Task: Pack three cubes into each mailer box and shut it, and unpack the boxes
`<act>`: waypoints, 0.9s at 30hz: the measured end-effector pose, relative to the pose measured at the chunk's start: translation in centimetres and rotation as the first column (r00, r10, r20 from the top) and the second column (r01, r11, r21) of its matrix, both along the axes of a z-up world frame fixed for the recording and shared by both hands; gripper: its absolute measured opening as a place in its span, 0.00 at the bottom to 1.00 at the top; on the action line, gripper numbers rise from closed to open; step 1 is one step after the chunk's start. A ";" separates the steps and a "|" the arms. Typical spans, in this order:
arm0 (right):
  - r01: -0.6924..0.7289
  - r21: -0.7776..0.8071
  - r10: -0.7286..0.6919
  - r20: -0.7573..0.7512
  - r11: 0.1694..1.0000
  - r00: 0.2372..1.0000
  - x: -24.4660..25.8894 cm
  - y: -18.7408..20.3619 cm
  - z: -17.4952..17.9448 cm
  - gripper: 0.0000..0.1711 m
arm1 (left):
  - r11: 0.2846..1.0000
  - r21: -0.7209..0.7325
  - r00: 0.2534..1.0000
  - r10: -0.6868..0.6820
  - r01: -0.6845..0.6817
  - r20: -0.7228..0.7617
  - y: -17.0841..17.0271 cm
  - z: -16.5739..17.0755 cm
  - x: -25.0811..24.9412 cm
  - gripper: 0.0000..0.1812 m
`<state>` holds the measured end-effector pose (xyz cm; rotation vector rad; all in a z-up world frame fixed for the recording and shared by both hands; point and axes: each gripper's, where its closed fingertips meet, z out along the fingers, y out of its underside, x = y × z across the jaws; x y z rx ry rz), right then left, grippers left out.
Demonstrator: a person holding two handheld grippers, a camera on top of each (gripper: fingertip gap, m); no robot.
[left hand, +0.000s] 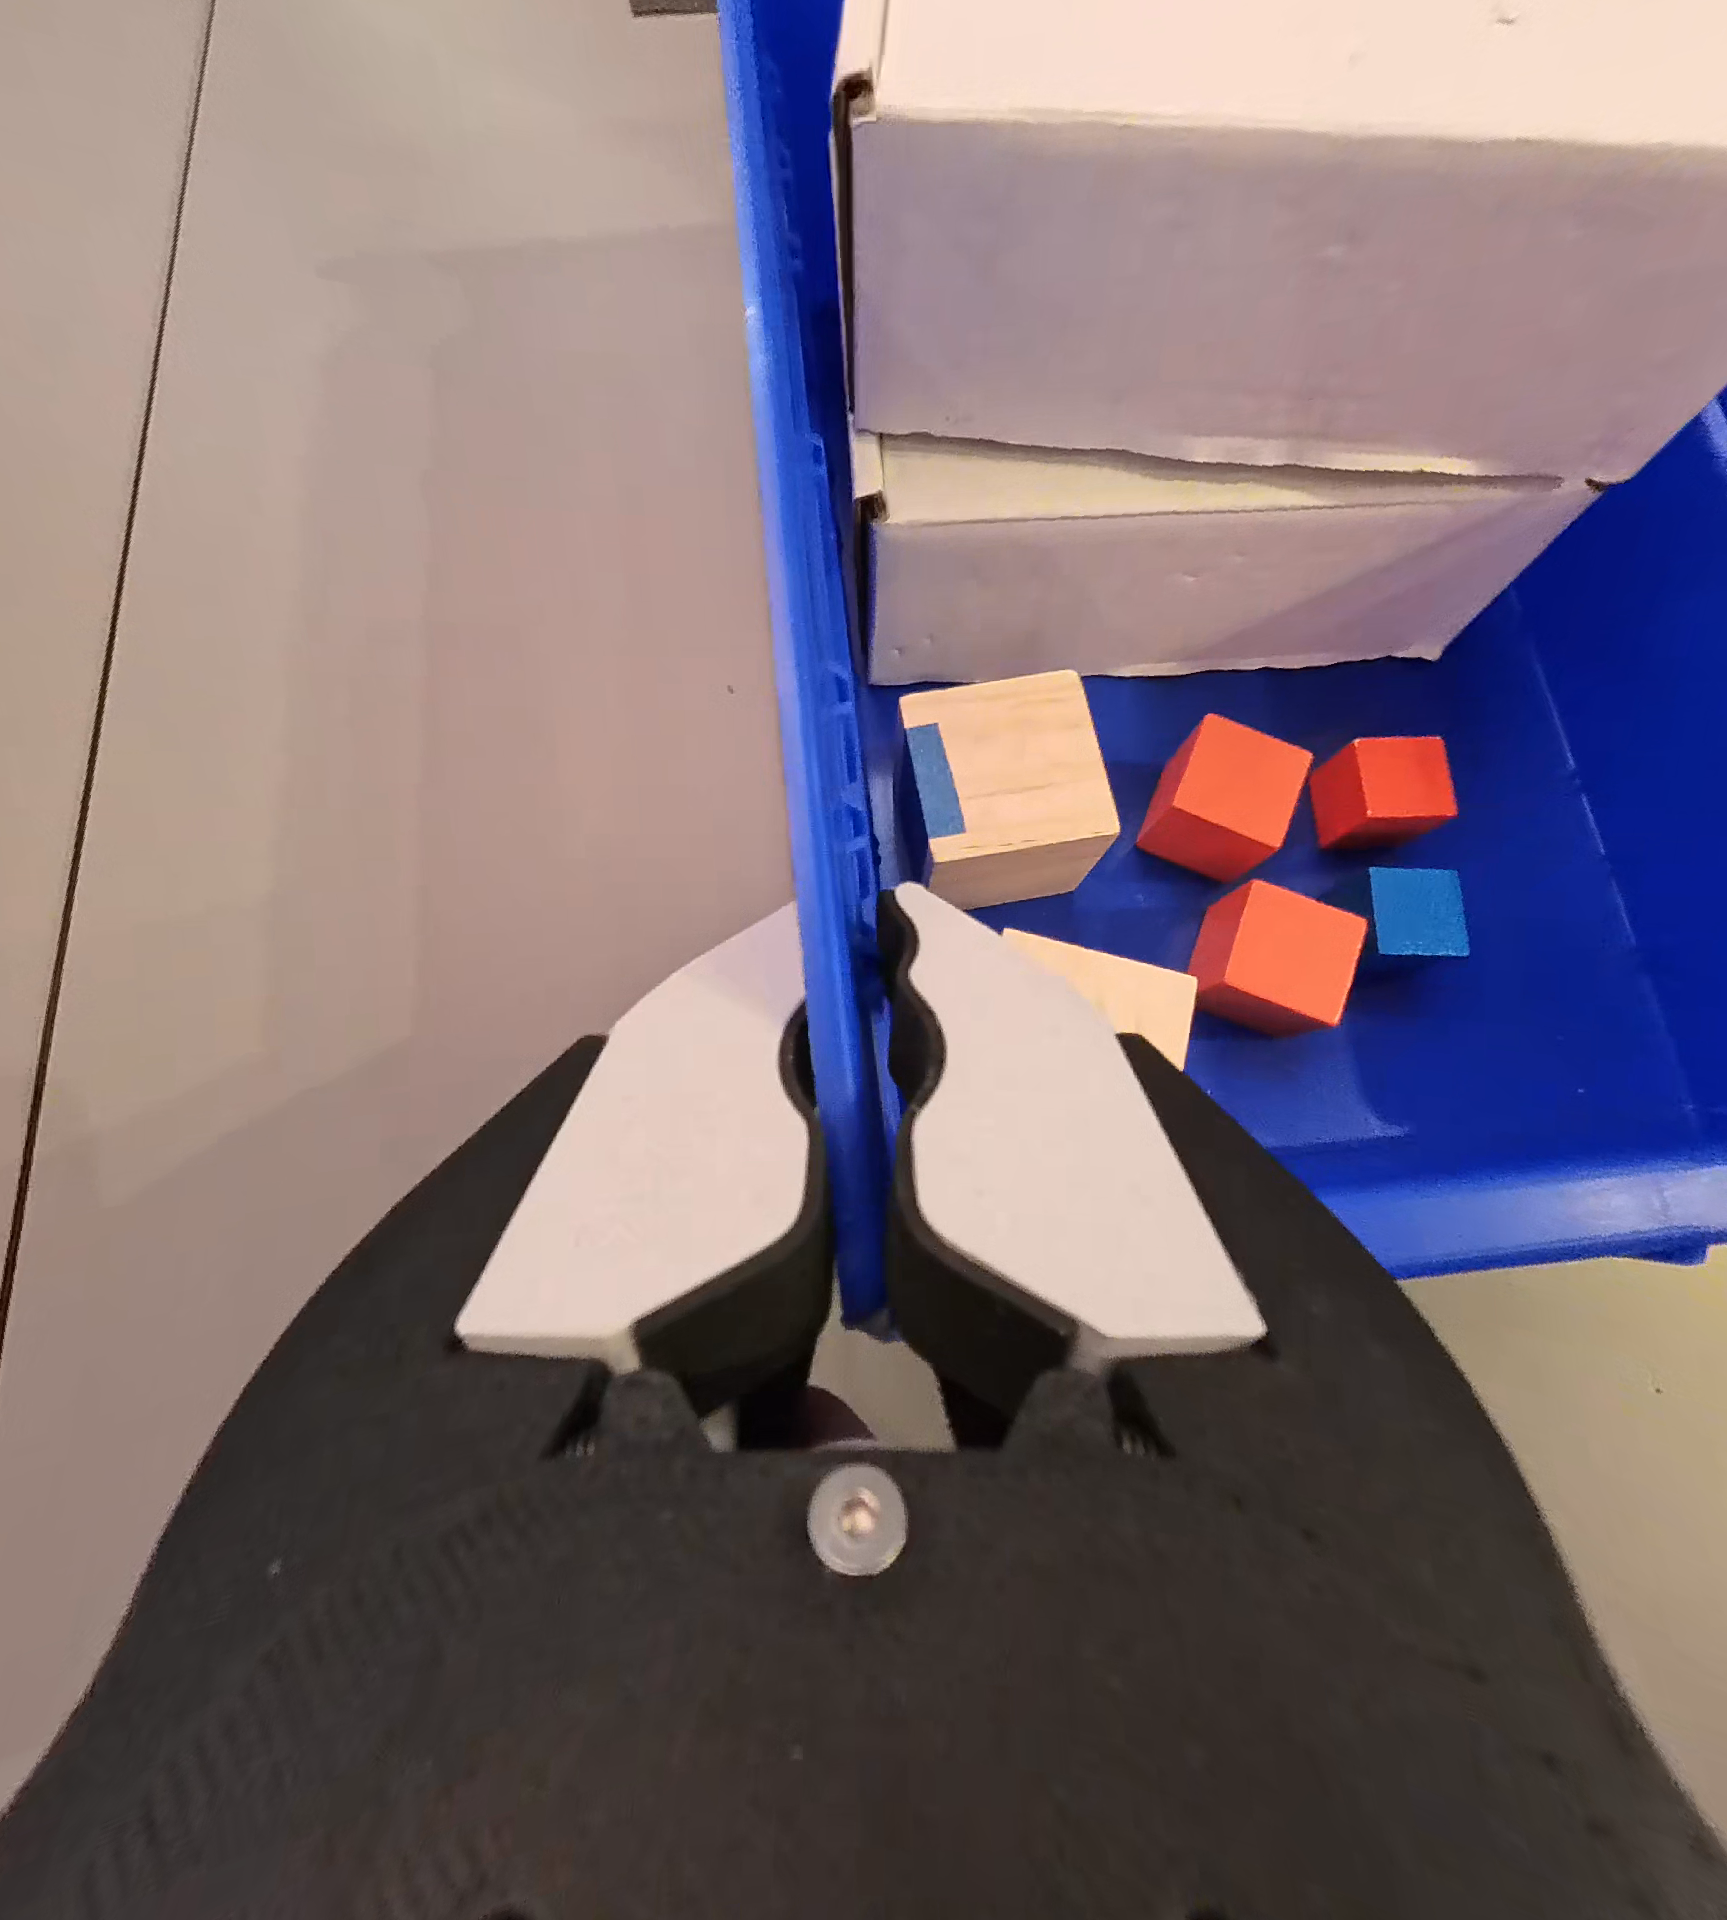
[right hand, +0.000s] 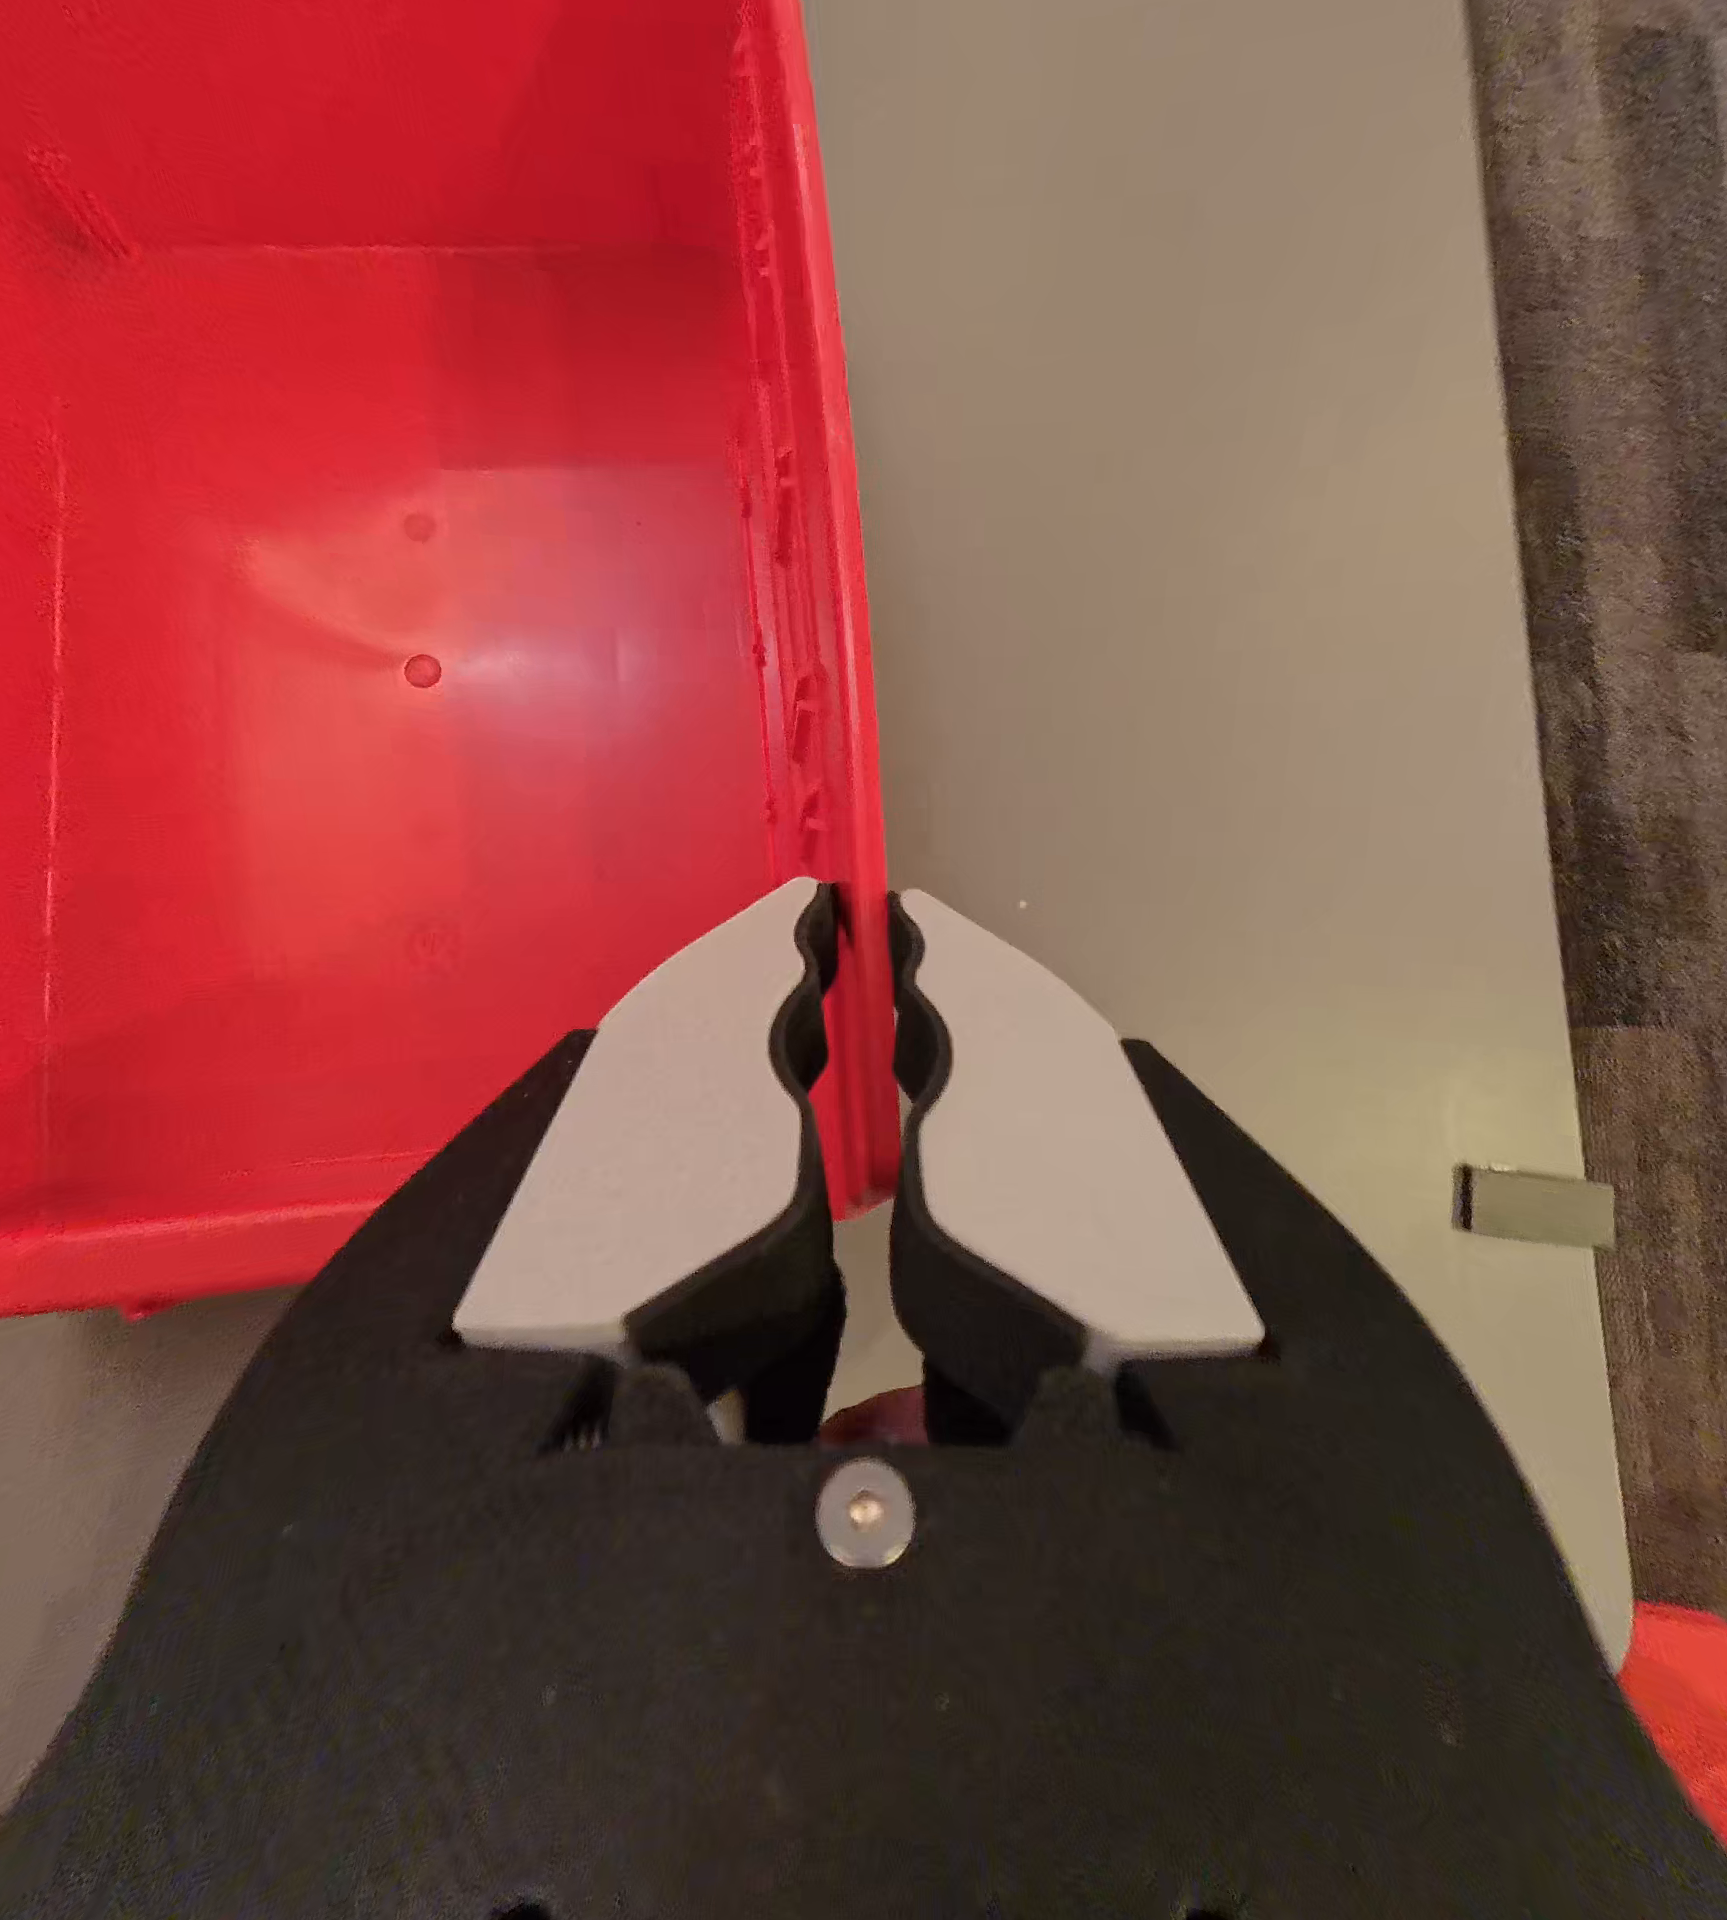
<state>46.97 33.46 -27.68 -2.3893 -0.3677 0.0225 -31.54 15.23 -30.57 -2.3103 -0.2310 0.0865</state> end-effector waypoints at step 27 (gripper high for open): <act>-0.084 0.163 0.073 0.077 0.983 0.994 -4.6 -1.4 6.4 0.34 | 0.962 0.170 0.865 -0.107 0.215 -0.490 3.2 8.9 -1.2 0.41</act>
